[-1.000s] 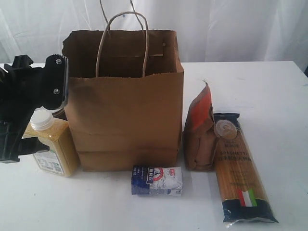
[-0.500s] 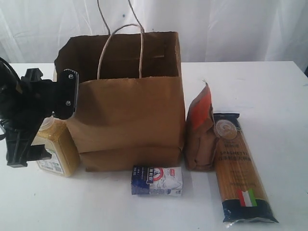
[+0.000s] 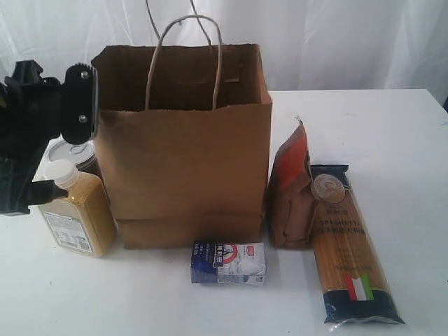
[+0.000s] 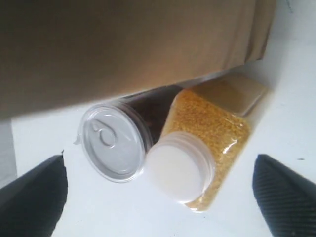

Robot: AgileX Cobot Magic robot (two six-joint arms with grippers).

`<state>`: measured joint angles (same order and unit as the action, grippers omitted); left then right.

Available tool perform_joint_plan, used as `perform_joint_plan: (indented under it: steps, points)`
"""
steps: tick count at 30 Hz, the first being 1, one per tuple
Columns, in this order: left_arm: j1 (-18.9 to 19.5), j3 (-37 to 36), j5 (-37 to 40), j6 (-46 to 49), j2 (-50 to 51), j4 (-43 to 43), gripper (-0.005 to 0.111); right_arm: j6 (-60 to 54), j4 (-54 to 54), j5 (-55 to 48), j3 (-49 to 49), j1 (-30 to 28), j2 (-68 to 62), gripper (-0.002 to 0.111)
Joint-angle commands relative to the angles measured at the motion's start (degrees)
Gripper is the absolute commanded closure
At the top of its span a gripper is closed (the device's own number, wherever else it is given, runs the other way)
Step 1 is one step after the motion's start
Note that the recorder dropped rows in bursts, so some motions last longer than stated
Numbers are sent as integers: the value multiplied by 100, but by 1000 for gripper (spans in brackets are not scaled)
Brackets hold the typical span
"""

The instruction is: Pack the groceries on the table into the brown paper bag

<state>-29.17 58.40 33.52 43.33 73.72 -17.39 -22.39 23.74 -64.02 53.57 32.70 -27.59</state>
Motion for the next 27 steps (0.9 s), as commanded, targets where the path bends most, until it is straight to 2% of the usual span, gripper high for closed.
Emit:
perform_joint_plan:
  steps: [1, 10, 17, 23, 27]
  points:
    - [-14, 42, 228, -315, -304, 16, 4, 20, 37, 103, -38, -18, 10, 108]
    - [-14, 31, 632, -767, -573, 46, 4, 20, 37, 103, -38, -18, 10, 108]
    - [-14, 31, 717, -932, -573, -9, 4, 20, 37, 41, -38, -18, 10, 108]
    - [-14, 31, 773, -1425, -911, -408, 4, 20, 37, -25, -38, -18, 10, 108]
    - [-14, -103, 801, -1465, -1036, -249, 4, 20, 37, -2, -38, -18, 10, 108]
